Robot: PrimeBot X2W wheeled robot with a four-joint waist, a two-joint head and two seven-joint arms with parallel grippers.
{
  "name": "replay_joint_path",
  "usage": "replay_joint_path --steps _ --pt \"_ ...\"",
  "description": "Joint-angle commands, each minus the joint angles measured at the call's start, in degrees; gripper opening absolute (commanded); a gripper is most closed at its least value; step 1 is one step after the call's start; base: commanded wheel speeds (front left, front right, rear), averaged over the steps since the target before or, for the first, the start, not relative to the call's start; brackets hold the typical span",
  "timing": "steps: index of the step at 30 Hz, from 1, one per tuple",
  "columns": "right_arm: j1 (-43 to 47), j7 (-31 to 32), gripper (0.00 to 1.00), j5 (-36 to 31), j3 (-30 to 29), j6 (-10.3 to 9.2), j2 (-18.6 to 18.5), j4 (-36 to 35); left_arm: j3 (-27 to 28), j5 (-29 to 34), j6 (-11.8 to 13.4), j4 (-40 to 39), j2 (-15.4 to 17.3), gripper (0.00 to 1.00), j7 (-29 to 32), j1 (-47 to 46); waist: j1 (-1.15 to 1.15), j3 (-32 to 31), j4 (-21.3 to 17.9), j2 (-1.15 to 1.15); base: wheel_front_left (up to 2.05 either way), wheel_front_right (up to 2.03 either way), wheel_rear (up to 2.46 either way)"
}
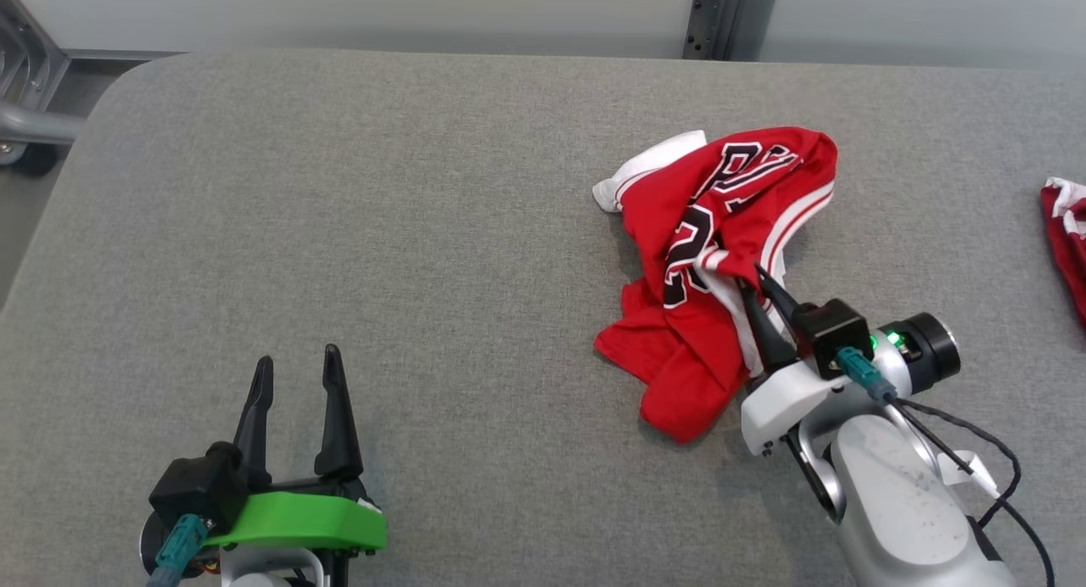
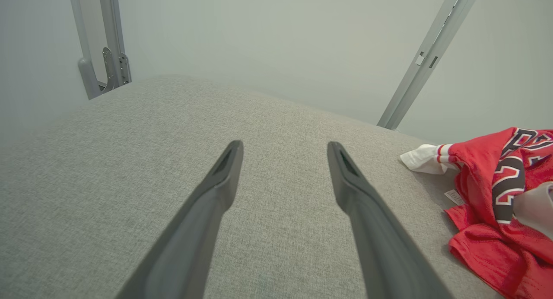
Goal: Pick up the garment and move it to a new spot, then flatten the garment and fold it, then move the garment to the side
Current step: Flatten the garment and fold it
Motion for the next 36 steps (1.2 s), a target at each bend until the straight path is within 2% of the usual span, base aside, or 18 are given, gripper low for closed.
replay_joint_path --steps 1,7,12,18,26,27,29,30,31,32,36 --pt "-0.65 -0.21 0.0 0.25 -0.92 -0.02 -0.22 -0.95 0.16 -0.33 0.22 -0.18 0.08 1.0 -0.02 0.01 0.0 -0.31 -0.5 0.0 0.0 0.0 0.0" --pt "-0.31 -0.2 0.0 -2.14 -6.03 -0.02 -0.61 -4.44 0.16 0.27 -0.09 -0.27 0.08 1.0 -0.02 0.76 0.0 -0.81 -2.26 0.0 0.0 0.0 0.0" --pt "-0.39 -0.21 0.0 -4.46 -9.65 -0.02 -4.08 -4.16 -0.28 0.67 -0.48 0.07 0.08 1.0 -0.02 0.84 0.0 -0.7 -3.12 0.0 0.0 0.0 0.0" --pt "-2.29 -0.09 0.0 -5.7 -12.84 -0.03 -9.17 -0.88 -0.76 1.06 -0.67 0.14 0.07 1.0 -0.02 0.3 0.0 1.04 -3.5 0.0 0.0 0.0 0.0" --pt "-4.25 -0.14 0.0 -6.69 -16.73 -0.03 -11.89 4.42 -0.74 1.91 -1.03 0.29 0.07 1.0 -0.02 -1.04 0.0 3.73 -4.52 0.0 0.0 0.0 0.0" --pt "-4.29 -0.15 0.03 -6.84 -17.02 -0.03 -11.98 5.08 -0.8 2.02 -0.95 0.35 0.08 1.0 -0.02 -1.16 0.0 3.83 -4.79 0.0 0.0 0.0 0.0" --pt "-4.53 -0.17 0.49 -6.96 -17.29 -0.03 -11.84 5.79 -0.8 2.21 -0.95 0.49 0.08 1.0 -0.02 -1.16 0.0 3.79 -5.46 0.0 0.0 0.0 0.0" --pt "-4.51 -0.18 0.92 -6.97 -17.29 -0.03 -11.76 5.75 -0.81 2.29 -0.98 0.58 0.08 1.0 -0.02 -1.14 0.0 3.7 -5.79 0.0 0.0 0.0 0.0" --pt "-4.35 -0.18 0.92 -6.89 -17.13 -0.03 -11.65 5.58 -0.71 2.35 -0.98 0.65 0.08 1.0 -0.02 -1.12 0.0 3.56 -6.24 0.0 0.0 0.0 0.0" --pt "-4.08 -0.19 1.0 -6.66 -17.26 -0.03 -11.74 5.3 -0.73 2.44 -1.0 0.68 0.08 1.0 -0.02 -1.14 0.0 3.42 -6.59 0.0 0.0 0.0 0.0" --pt "-2.18 -0.2 1.0 -5.82 -17.68 -0.03 -11.27 2.57 -0.48 2.53 -0.93 0.81 0.09 1.0 -0.02 -0.87 0.0 2.53 -8.33 0.0 0.0 0.0 0.0"
